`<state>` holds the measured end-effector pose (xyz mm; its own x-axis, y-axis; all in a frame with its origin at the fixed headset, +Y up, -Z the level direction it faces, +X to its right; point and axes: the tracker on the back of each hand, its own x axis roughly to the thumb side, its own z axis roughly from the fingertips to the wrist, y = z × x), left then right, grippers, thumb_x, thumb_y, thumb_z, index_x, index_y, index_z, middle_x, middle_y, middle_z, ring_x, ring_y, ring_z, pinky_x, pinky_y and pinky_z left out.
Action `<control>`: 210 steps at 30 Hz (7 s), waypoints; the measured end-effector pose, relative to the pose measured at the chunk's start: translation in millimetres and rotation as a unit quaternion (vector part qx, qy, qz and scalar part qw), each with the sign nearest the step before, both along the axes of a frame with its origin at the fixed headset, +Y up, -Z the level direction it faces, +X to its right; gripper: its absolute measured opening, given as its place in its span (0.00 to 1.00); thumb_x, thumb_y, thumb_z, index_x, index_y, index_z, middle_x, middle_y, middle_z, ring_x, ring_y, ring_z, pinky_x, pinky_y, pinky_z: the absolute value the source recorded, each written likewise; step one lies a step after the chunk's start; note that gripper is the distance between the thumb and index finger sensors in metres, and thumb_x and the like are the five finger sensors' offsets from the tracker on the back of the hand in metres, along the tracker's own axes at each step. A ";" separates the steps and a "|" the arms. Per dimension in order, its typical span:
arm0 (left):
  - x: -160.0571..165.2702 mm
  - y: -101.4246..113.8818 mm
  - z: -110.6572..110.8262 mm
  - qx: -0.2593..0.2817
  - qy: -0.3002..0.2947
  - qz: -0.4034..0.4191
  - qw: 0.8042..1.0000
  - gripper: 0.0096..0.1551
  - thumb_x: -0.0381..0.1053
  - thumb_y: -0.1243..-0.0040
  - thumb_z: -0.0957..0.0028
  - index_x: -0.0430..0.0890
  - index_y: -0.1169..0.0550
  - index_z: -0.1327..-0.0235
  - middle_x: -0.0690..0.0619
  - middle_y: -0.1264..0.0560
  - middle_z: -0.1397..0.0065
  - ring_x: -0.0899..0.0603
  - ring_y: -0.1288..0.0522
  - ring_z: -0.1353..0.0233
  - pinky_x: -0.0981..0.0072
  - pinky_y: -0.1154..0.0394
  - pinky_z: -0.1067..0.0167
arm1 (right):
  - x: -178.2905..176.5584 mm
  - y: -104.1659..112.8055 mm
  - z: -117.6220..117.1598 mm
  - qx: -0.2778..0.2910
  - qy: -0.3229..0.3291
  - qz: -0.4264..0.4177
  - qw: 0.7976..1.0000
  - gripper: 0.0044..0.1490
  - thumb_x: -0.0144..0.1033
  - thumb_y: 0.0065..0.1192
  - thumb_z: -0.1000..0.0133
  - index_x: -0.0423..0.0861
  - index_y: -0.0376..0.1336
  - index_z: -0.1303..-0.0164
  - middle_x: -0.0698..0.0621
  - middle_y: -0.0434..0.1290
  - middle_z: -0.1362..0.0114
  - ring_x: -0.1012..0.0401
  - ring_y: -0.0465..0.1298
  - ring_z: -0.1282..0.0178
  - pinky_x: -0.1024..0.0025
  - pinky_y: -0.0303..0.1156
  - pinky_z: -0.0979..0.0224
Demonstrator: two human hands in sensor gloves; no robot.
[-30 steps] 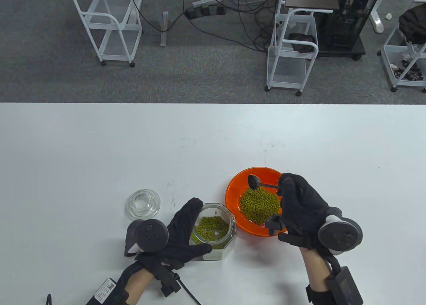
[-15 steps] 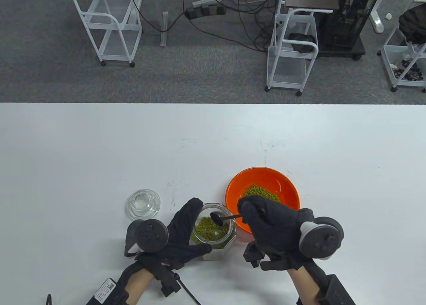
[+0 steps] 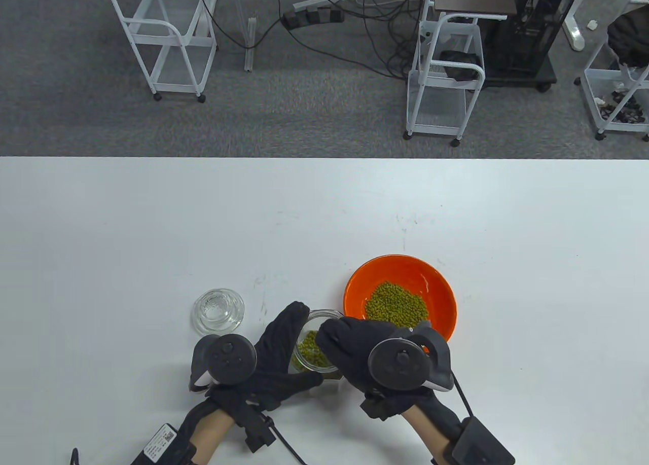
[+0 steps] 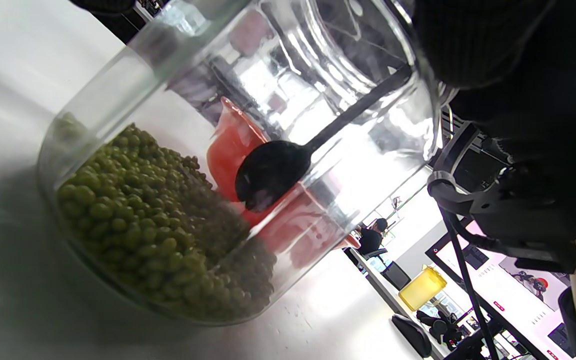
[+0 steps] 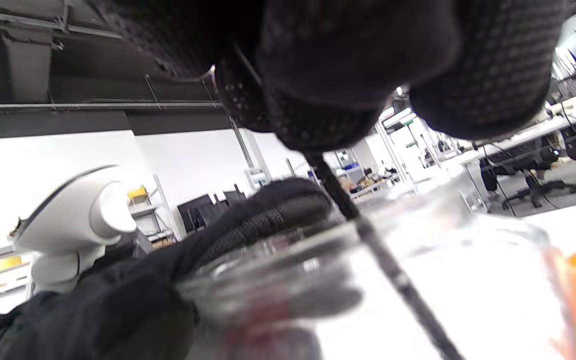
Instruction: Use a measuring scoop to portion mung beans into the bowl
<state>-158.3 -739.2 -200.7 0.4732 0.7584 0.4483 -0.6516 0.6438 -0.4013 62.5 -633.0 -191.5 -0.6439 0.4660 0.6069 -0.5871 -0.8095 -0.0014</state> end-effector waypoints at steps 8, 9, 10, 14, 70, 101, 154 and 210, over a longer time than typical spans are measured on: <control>0.0 0.0 0.0 0.000 0.000 0.000 1.000 0.69 0.72 0.38 0.48 0.46 0.63 0.13 0.34 0.59 0.09 0.24 0.49 0.13 0.19 0.45 0.27 | 0.5 -9.3 -5.2 -0.061 -0.017 -0.002 0.998 0.26 0.49 0.58 0.40 0.41 0.75 0.50 0.39 0.81 0.60 0.60 0.79 0.80 0.55 0.83 0.60; 0.0 0.0 0.0 0.000 0.000 0.000 1.000 0.69 0.72 0.38 0.48 0.46 0.63 0.13 0.34 0.59 0.09 0.24 0.49 0.13 0.19 0.45 0.27 | 2.4 -10.4 -6.9 -0.074 -0.027 -0.017 0.997 0.26 0.49 0.59 0.40 0.41 0.75 0.50 0.38 0.81 0.61 0.60 0.79 0.81 0.55 0.83 0.61; 0.0 0.0 0.0 0.000 0.000 0.000 1.000 0.69 0.72 0.38 0.48 0.46 0.63 0.13 0.34 0.59 0.09 0.24 0.49 0.13 0.19 0.45 0.27 | 4.1 -11.2 -8.2 -0.089 -0.028 -0.021 0.995 0.26 0.49 0.59 0.40 0.41 0.75 0.50 0.38 0.81 0.61 0.61 0.79 0.81 0.56 0.83 0.62; 0.0 0.0 0.0 0.000 0.000 0.000 1.000 0.69 0.72 0.38 0.48 0.46 0.64 0.13 0.34 0.59 0.10 0.24 0.49 0.13 0.19 0.46 0.27 | 11.3 -14.9 -10.2 -0.132 -0.049 -0.059 0.988 0.26 0.48 0.60 0.40 0.40 0.76 0.50 0.38 0.81 0.62 0.61 0.79 0.83 0.57 0.84 0.64; 0.4 -0.1 -0.3 0.001 0.000 -0.001 1.000 0.69 0.72 0.38 0.48 0.46 0.63 0.13 0.34 0.59 0.09 0.24 0.49 0.13 0.19 0.46 0.27 | 45.7 -59.7 -35.9 -0.364 -0.097 -0.325 0.867 0.27 0.47 0.60 0.39 0.39 0.76 0.47 0.38 0.83 0.59 0.67 0.77 0.87 0.64 0.85 0.71; 0.3 -0.1 0.0 0.001 0.000 -0.001 1.000 0.69 0.72 0.38 0.48 0.46 0.63 0.13 0.34 0.59 0.10 0.24 0.49 0.13 0.19 0.46 0.27 | 93.8 -93.7 -56.9 -0.445 -0.101 -0.468 0.757 0.27 0.48 0.56 0.37 0.40 0.74 0.46 0.40 0.82 0.60 0.67 0.79 0.84 0.64 0.86 0.66; 0.5 -1.4 0.0 -0.005 -0.001 0.009 1.000 0.69 0.72 0.38 0.48 0.47 0.64 0.13 0.34 0.59 0.10 0.24 0.49 0.13 0.19 0.45 0.27 | 239.6 -117.1 -69.9 -0.312 -0.227 -0.570 0.725 0.27 0.51 0.51 0.34 0.42 0.72 0.46 0.42 0.80 0.60 0.66 0.79 0.80 0.63 0.84 0.60; -2.5 -0.5 0.6 -0.001 -0.003 0.012 1.000 0.68 0.71 0.38 0.47 0.46 0.63 0.13 0.34 0.59 0.10 0.24 0.49 0.14 0.19 0.45 0.28 | 116.5 43.0 0.7 0.158 -0.124 -0.237 0.950 0.27 0.51 0.56 0.41 0.41 0.76 0.56 0.42 0.81 0.68 0.64 0.76 0.87 0.60 0.84 0.68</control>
